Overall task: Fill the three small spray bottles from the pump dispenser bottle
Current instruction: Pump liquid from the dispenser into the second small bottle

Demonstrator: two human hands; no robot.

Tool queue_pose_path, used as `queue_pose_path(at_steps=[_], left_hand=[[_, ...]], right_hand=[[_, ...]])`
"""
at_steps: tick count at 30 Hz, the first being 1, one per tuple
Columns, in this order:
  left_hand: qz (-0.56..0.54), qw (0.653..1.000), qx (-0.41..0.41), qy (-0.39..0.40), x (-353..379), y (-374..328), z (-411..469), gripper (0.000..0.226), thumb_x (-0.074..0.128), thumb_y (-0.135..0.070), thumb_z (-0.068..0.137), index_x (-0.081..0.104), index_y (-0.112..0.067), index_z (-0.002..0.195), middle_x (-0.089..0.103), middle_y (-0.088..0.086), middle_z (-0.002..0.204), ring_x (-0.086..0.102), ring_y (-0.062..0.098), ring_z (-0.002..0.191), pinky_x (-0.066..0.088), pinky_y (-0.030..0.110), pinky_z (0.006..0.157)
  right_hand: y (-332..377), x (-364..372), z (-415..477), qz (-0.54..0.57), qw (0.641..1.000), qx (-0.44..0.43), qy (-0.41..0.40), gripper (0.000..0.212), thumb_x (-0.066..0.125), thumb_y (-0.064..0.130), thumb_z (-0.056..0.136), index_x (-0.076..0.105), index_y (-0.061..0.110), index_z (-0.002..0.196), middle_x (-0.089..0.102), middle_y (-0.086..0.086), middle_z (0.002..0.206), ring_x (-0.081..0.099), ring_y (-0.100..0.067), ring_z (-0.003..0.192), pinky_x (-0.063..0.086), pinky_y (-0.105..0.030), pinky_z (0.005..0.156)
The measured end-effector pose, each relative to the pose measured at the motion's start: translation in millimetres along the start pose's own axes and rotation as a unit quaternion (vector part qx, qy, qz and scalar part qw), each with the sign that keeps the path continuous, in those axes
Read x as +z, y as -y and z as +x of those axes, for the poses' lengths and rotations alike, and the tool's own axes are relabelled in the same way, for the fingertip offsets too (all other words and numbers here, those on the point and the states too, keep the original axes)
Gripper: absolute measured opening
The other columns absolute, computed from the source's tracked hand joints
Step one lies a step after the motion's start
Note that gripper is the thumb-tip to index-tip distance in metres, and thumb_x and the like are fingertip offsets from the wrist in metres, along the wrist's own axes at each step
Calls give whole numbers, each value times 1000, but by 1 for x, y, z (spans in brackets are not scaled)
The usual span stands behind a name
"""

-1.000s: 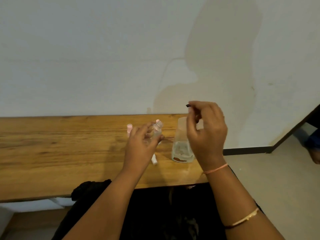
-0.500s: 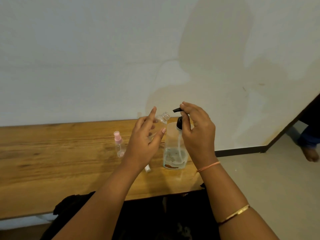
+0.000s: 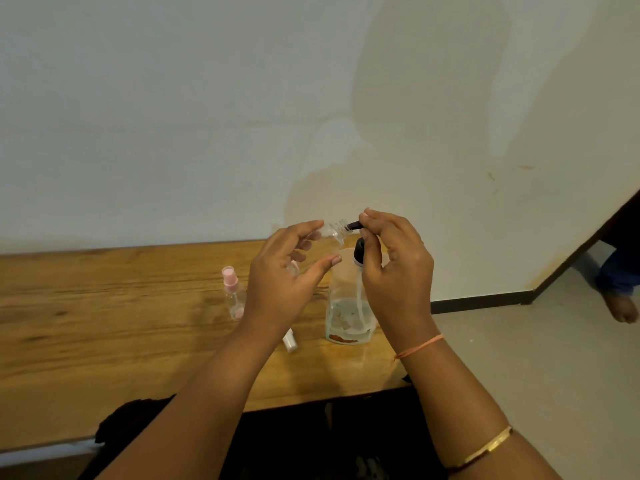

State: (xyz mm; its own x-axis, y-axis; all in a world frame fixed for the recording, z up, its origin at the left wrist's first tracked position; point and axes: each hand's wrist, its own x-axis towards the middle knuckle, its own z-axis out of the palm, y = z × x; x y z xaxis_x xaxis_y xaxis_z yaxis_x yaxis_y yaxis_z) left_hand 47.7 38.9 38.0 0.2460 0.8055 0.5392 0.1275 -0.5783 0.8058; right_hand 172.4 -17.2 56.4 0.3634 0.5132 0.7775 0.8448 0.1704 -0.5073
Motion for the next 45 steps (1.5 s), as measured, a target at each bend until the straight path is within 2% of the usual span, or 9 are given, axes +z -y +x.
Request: queue_pose_path(at_steps=[4,11,15,21,27,33,37,41,45], left_hand=[[-33,999,-7,16,2,0,1,47,73,-38,70,56,-36,114,62,-10,106,60,3,103,52,20,86],[-59,996,-55,41,8,0,0,45,74,-28,70,56,-35,111,62,-2,105,61,7,88,52,13,71],[-60,996,-57,39,5,-3,-3,45,72,-32,69,55,-36,111,62,-3,105,61,7,87,52,14,71],[-82,995,-44,28,3,-9,-2,43,70,-37,68,54,-44,108,62,-1,108,62,11,94,54,20,77],[-77,996,-44,28,6,-7,-1,45,70,-37,68,54,-44,109,62,-6,107,61,7,92,53,19,76],[-73,995,-66,35,6,-4,-3,44,69,-39,68,54,-44,109,62,-5,108,61,8,96,54,18,77],[-69,995,-65,32,7,-2,-5,44,69,-39,68,54,-44,109,62,-6,108,60,6,97,52,17,77],[-70,995,-59,30,5,-6,-4,43,69,-39,68,53,-45,107,62,-7,107,61,6,96,52,15,75],[-67,996,-45,26,5,-8,0,43,73,-31,72,52,-45,107,61,-10,107,59,1,95,51,12,74]], right_hand=[[0,2,-1,-6,1000,-3,1,19,56,1,87,68,2,102,66,-9,102,62,-20,98,42,-11,88],[-5,6,-6,-21,1000,-11,12,22,47,6,89,65,-1,99,63,-13,99,60,-19,96,37,-6,88],[-2,3,-5,-8,1000,-6,17,18,50,1,88,65,-1,98,62,-12,99,61,-20,95,44,-13,85],[21,-3,6,104,991,85,-2,11,56,12,89,67,13,86,60,4,86,56,4,79,42,-3,71],[18,-1,22,221,931,292,4,14,62,22,89,63,15,77,62,5,70,57,0,63,48,-13,60],[16,5,15,259,921,290,-15,14,58,16,92,60,11,79,61,0,71,56,-4,64,48,-18,60],[15,8,11,262,916,303,2,14,54,17,94,58,14,81,67,-10,84,65,-22,81,53,-27,71],[20,4,16,319,885,339,17,13,52,15,94,59,9,84,67,1,78,64,-5,73,50,-15,65],[22,0,24,347,859,374,39,15,54,15,93,64,6,86,69,3,77,65,-3,71,51,-15,68]])
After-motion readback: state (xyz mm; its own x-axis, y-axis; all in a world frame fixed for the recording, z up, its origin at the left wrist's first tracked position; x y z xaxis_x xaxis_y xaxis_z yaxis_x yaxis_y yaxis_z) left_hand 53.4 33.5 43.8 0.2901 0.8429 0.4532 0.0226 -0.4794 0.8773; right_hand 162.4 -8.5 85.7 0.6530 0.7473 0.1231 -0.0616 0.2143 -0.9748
